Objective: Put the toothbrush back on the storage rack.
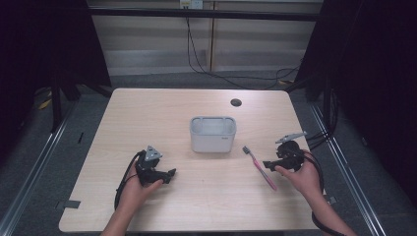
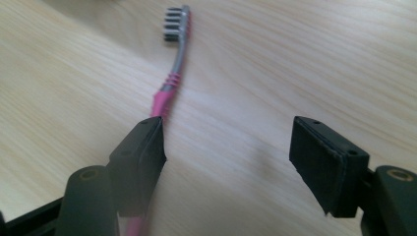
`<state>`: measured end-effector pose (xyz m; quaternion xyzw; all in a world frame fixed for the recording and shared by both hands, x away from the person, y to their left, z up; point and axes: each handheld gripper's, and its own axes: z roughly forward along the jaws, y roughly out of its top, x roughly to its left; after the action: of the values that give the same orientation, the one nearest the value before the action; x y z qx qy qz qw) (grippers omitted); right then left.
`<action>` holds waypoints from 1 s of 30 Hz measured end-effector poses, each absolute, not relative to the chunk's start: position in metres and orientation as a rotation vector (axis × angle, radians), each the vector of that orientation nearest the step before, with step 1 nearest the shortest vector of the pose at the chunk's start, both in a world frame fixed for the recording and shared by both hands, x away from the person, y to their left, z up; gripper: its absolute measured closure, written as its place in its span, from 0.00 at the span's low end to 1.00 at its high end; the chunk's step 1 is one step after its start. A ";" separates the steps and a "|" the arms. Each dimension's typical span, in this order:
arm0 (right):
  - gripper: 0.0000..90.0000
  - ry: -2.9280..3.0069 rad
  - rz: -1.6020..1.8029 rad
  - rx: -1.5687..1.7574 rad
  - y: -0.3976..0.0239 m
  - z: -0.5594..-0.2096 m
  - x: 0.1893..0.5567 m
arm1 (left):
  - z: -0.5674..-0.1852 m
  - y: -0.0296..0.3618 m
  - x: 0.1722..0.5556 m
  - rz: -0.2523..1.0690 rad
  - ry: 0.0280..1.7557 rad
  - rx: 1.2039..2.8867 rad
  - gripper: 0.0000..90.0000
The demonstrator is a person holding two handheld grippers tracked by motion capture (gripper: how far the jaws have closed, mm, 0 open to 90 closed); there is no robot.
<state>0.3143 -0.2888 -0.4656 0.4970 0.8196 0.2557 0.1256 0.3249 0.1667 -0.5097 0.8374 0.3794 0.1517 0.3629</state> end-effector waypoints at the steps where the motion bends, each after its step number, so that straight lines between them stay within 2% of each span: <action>1: 0.34 2.400 0.746 1.445 -0.286 -0.464 0.316 | -0.510 0.167 0.325 0.390 0.977 2.156 0.16; 16: 0.38 2.554 0.640 1.387 -0.251 -0.456 0.331 | -0.510 0.167 0.325 0.394 0.970 2.158 0.16; 30: 0.49 2.617 0.535 1.445 -0.239 -0.461 0.342 | -0.510 0.167 0.325 0.393 0.970 2.160 0.16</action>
<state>0.3422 -0.2393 -0.4606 0.4752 0.8606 0.1758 0.0524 0.3246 0.1669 -0.5096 0.8388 0.3766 0.1527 0.3622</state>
